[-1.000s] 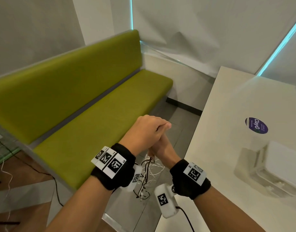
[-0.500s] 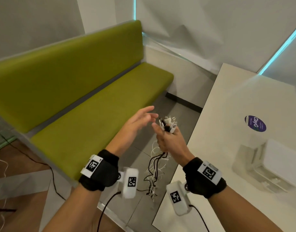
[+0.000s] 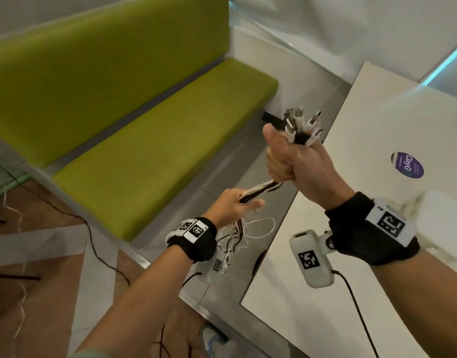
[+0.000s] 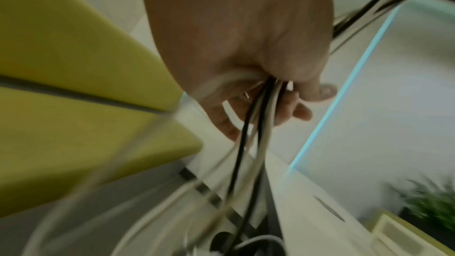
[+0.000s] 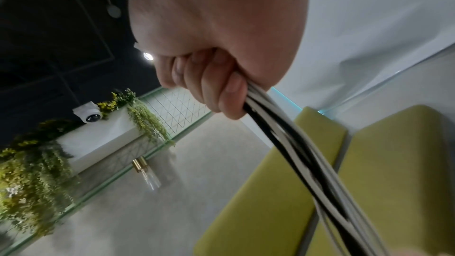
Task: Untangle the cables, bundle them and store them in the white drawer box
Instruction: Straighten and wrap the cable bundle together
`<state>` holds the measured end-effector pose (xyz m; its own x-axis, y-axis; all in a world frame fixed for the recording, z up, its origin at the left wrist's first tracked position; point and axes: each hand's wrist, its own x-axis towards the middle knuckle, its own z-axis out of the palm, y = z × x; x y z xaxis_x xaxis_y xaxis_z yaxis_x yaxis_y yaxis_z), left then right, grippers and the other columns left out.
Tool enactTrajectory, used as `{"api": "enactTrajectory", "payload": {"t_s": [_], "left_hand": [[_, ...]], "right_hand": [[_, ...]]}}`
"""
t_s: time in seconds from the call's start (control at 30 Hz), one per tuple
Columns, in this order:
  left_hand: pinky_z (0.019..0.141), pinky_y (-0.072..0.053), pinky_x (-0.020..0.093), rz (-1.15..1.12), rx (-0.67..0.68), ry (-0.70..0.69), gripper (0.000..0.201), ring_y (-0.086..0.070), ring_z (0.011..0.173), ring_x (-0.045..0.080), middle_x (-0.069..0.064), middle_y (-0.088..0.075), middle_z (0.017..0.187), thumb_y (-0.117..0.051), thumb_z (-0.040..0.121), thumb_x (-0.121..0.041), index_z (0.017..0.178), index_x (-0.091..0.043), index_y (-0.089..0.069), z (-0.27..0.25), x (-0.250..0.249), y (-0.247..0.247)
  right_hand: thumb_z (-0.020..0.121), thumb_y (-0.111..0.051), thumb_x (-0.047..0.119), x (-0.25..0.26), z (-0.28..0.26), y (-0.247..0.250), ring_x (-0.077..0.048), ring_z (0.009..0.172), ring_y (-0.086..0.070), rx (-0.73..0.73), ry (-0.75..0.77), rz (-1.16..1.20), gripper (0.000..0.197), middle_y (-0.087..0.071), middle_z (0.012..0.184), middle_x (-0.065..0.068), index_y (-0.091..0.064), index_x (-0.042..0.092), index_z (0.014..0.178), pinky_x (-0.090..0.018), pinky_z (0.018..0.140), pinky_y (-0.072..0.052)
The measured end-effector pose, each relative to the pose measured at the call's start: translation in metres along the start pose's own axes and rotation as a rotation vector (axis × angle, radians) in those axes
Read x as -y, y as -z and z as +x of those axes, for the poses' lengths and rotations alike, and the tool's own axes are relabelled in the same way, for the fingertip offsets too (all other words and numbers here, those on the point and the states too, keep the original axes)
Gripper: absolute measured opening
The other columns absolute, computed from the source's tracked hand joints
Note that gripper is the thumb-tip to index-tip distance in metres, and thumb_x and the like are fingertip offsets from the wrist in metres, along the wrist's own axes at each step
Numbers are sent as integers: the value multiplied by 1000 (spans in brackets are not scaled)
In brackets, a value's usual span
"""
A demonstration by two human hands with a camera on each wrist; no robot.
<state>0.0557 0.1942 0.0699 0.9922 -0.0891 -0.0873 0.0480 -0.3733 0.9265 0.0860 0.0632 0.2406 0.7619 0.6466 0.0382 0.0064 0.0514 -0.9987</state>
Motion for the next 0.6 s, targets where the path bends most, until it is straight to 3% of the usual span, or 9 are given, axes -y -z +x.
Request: {"api": "enactTrajectory", "payload": {"t_s": [0.1, 0.17, 0.23, 0.33, 0.4, 0.47, 0.5, 0.6], "left_hand": [[53, -36, 22, -55, -41, 110, 37, -47, 48, 7, -6, -55, 53, -69, 86, -45, 64, -16, -68, 4, 22, 7], [50, -34, 15, -7, -18, 160, 35, -45, 44, 0, -12, -54, 47, -72, 85, -42, 63, -15, -68, 10, 30, 7], [50, -37, 14, 123, 29, 198, 36, -48, 46, -2, -11, -59, 53, -71, 84, -44, 65, -14, -69, 13, 46, 9], [61, -49, 26, 249, 37, 316, 30, -63, 63, 13, 3, -69, 70, -71, 86, -43, 66, -20, -67, 9, 85, 15], [67, -48, 32, 347, 32, 360, 23, -68, 77, 25, 6, -70, 76, -72, 86, -38, 70, -23, -66, 11, 100, 20], [74, -48, 34, 413, 54, 375, 17, -67, 91, 29, 7, -72, 90, -77, 81, -35, 84, -22, -66, 17, 97, 27], [81, -48, 34, 426, 83, 384, 26, -66, 100, 28, 5, -71, 101, -80, 79, -33, 97, -20, -66, 21, 91, 30], [105, -38, 34, 361, 248, 359, 80, -47, 131, 22, 1, -51, 142, -85, 73, -24, 141, -21, -44, 33, 60, 40]], "right_hand": [[99, -49, 30, 19, 4, 7, -12, 37, -17, 2, 56, -41, 51, -26, 44, 11, -35, 31, 50, -23, 44, -18], [99, -50, 29, 29, 6, 8, -13, 37, -18, -2, 85, -82, 51, -26, 44, 11, -34, 31, 51, -23, 45, -20], [99, -51, 27, 39, 7, 11, -13, 36, -18, -22, 113, -83, 51, -25, 44, 11, -34, 30, 51, -23, 44, -19], [98, -52, 26, 48, 9, 19, -12, 34, -18, -39, 128, -73, 51, -25, 43, 12, -33, 30, 52, -24, 43, -18], [98, -52, 24, 45, 8, 24, -11, 34, -19, -62, 133, -106, 52, -26, 43, 13, -35, 30, 49, -22, 42, -19], [98, -52, 23, 38, 8, 25, -11, 34, -18, -83, 127, -96, 53, -25, 43, 14, -35, 31, 49, -22, 42, -18], [98, -52, 23, 34, 8, 24, -11, 34, -17, -91, 119, -77, 53, -24, 43, 13, -35, 31, 48, -22, 42, -17], [98, -52, 25, 24, 11, 26, -11, 36, -16, -107, 109, -59, 50, -24, 44, 12, -32, 31, 52, -23, 42, -16]]}}
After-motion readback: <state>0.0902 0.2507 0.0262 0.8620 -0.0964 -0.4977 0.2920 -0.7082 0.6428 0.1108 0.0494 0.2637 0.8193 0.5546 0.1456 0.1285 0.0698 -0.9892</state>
